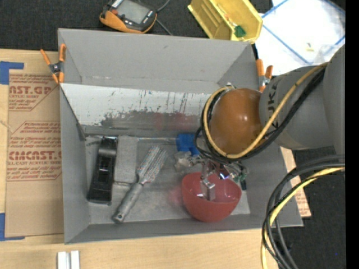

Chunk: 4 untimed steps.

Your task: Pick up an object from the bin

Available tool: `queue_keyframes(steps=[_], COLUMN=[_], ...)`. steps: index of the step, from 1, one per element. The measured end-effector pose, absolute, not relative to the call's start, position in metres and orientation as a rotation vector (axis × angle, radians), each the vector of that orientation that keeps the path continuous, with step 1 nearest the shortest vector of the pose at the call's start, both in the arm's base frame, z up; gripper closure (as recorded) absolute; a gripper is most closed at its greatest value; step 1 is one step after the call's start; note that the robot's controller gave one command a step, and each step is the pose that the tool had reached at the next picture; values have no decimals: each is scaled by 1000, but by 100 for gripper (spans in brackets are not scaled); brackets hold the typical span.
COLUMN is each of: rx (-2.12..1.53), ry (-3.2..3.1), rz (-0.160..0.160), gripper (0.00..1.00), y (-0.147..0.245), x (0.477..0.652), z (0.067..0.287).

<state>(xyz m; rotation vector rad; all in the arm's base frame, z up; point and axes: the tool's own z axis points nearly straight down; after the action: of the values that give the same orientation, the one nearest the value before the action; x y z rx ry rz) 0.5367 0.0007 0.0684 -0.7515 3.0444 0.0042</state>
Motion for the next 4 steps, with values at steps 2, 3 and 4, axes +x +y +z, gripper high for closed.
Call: queue_keyframes(steps=[2,3,4], rx=[-757,-756,-757], ry=[3037,3038,3046], rz=[7,7,11], gripper=[100,100,100], y=[2,2,2], x=[537,537,534], z=[70,69,92])
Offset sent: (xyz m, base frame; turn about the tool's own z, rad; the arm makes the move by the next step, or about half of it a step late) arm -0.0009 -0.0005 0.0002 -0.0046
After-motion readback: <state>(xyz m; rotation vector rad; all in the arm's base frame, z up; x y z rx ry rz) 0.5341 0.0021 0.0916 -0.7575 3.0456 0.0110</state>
